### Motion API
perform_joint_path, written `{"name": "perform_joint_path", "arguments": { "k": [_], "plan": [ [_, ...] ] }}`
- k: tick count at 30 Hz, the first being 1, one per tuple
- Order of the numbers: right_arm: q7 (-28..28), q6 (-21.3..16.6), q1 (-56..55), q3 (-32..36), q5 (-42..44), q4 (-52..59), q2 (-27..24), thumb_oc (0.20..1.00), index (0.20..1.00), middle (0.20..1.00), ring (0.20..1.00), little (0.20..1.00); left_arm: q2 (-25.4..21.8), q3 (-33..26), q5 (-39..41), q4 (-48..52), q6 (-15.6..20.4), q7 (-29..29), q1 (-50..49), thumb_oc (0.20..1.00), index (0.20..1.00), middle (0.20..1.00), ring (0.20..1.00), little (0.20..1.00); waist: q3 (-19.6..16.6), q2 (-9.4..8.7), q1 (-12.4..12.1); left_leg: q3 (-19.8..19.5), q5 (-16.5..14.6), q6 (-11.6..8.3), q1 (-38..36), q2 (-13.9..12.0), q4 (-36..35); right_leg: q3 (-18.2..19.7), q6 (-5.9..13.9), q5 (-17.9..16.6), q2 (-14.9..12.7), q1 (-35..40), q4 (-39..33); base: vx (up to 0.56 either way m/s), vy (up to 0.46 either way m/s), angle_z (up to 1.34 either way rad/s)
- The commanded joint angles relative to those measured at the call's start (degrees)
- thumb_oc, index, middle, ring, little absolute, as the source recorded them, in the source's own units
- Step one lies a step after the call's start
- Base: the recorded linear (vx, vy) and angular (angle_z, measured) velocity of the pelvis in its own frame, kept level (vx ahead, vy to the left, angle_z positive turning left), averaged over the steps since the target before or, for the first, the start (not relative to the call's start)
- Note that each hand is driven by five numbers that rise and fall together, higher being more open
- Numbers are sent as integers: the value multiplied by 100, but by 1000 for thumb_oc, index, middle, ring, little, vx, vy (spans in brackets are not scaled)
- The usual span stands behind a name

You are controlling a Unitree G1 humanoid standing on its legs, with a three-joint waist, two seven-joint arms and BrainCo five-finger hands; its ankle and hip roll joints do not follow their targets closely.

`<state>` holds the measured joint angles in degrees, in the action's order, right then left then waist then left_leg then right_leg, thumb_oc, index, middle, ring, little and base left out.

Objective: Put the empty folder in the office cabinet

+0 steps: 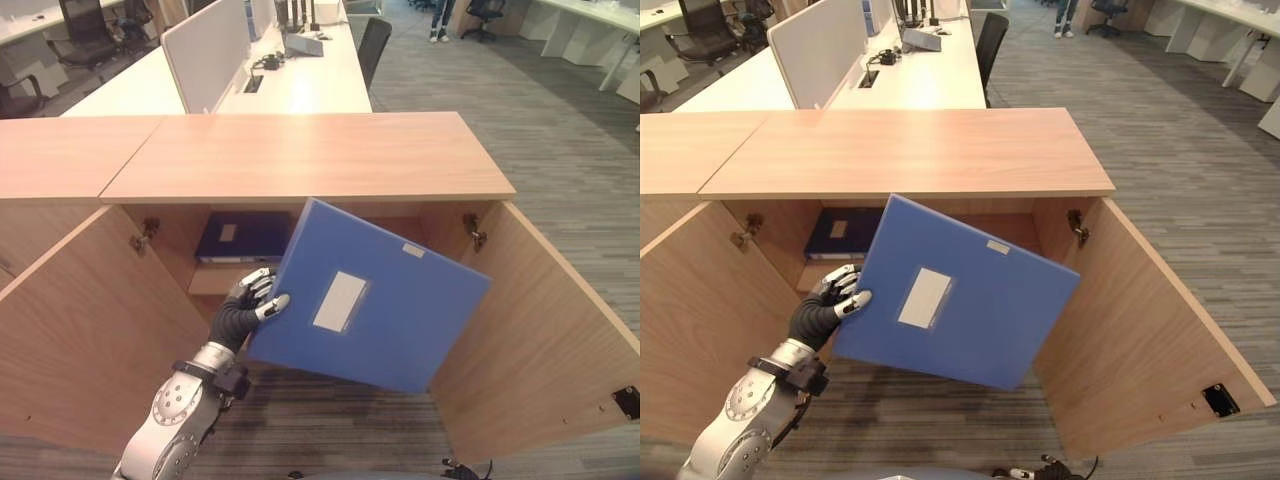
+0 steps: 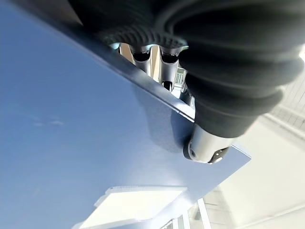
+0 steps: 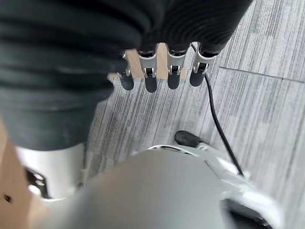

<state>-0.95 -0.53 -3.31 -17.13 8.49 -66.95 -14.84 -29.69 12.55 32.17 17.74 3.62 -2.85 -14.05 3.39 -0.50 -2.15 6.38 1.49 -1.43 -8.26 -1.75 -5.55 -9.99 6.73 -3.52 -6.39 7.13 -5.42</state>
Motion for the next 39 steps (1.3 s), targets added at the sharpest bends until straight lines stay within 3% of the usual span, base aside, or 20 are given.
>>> {"name": "perform_joint_path", "arguments": {
  "k": [1, 8, 12, 21, 28, 32, 39],
  "plan": [
    [-64, -164, 584, 266, 661, 390, -267, 1000, 1000, 1000, 1000, 1000, -23, -523, -476, 93, 268, 4, -22, 200, 200, 200, 200, 200, 68, -158, -4, -238, -675, 108, -163, 225, 55, -123, 0, 229, 333, 68, 42, 0, 0, 0],
    [-216, -238, 583, 426, 607, 1698, -720, 1000, 1000, 1000, 1000, 1000, -39, -869, -1285, -273, 315, 175, -181, 200, 200, 200, 200, 200, 58, -156, -30, -245, -682, 106, -157, 225, 55, -142, 7, 246, 325, 78, 42, 0, 0, -1],
    [-704, -234, 447, 881, -655, 3556, -1475, 1000, 1000, 1000, 1000, 1000, 23, -1529, -2694, -661, 372, 589, -212, 200, 200, 200, 200, 200, 39, -151, -35, -255, -698, 115, -134, 227, 55, -165, 0, 285, 319, 73, 42, 0, 0, 0],
    [-823, -333, 601, 1128, -1408, 4944, -1838, 1000, 1000, 1000, 1000, 1000, -83, -1906, -3685, -606, 480, 913, -6, 200, 200, 200, 200, 200, 25, -159, -68, -278, -690, 114, -127, 217, 55, -181, -22, 312, 313, 83, 42, 0, 0, 0],
    [-244, -564, 1285, 430, -1406, 5737, -2111, 1000, 1000, 1000, 1000, 1000, -473, -1576, -3694, -142, 707, 778, 533, 200, 200, 200, 200, 200, -18, -213, -107, -257, -665, 86, -116, 204, 55, -188, -25, 302, 307, 86, 42, 0, 0, 0],
    [128, -624, 1877, -267, -1244, 5836, -2287, 1000, 1000, 1000, 1000, 1000, -1050, -1119, -3248, 270, 875, 397, 913, 200, 200, 200, 200, 200, -55, -206, -139, -249, -646, 63, -128, 198, 55, -201, -20, 283, 300, 92, 42, 0, 0, 0],
    [302, -694, 2358, -833, -956, 6013, -2354, 1000, 1000, 1000, 1000, 1000, -1771, -612, -2306, 686, 1019, -86, 1236, 200, 200, 200, 200, 200, -71, -169, -143, -249, -628, 43, -147, 189, 55, -200, -17, 282, 306, 113, 42, 0, 0, 0]
  ]
}}
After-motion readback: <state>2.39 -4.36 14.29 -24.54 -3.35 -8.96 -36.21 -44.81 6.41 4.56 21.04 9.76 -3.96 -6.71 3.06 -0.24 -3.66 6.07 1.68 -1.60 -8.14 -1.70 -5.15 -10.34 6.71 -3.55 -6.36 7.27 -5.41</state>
